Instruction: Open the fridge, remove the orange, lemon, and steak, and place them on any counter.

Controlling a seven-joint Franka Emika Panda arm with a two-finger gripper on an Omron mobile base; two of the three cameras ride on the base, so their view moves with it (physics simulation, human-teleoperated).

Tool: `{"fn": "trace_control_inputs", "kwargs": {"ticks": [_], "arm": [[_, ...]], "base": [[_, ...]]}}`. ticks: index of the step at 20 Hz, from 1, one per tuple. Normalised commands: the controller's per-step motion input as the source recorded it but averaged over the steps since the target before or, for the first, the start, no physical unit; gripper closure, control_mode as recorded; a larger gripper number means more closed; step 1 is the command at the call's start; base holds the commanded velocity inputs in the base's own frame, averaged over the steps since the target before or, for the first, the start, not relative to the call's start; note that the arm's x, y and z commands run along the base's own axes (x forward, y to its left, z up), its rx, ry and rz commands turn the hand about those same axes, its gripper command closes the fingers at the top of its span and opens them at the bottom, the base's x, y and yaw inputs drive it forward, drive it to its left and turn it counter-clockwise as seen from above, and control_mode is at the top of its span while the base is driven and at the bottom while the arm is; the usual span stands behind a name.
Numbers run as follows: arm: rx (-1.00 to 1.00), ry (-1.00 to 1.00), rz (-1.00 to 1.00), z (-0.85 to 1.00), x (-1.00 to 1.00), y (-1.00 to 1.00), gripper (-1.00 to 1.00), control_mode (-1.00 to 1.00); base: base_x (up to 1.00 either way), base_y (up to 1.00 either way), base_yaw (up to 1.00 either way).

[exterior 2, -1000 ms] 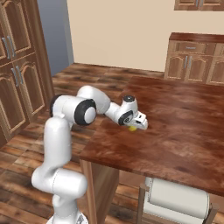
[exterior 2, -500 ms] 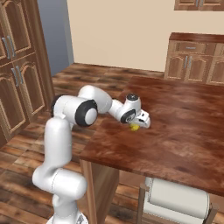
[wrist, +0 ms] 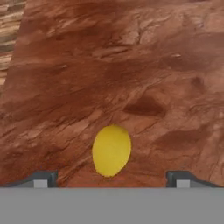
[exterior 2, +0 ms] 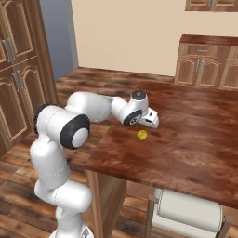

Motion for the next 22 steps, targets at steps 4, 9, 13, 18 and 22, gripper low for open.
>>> {"fn": "trace_control_inputs", "kwargs": {"ticks": [4, 9, 13, 18, 22], "arm": [[0.00, -0.08, 0.08, 1.00, -1.00, 0.59, -1.00, -1.00], [0.00, 0.03, 0.02, 0.98, -1.00, 0.75, -1.00, -1.00], [0.00, 0.21, 0.00, 0.79, -1.00, 0.73, -1.00, -1.00], [0.00, 0.25, 0.00, 0.50, -1.00, 0.43, -1.00, -1.00], [-0.01, 0.15, 0.00, 0.04, -0.83, 0.44, -1.00, -1.00]], "base": [[0.00, 0.00, 0.00], [0.00, 0.00, 0.00], [0.00, 0.00, 0.00], [0.00, 0.00, 0.00], [0.00, 0.00, 0.00]]}}
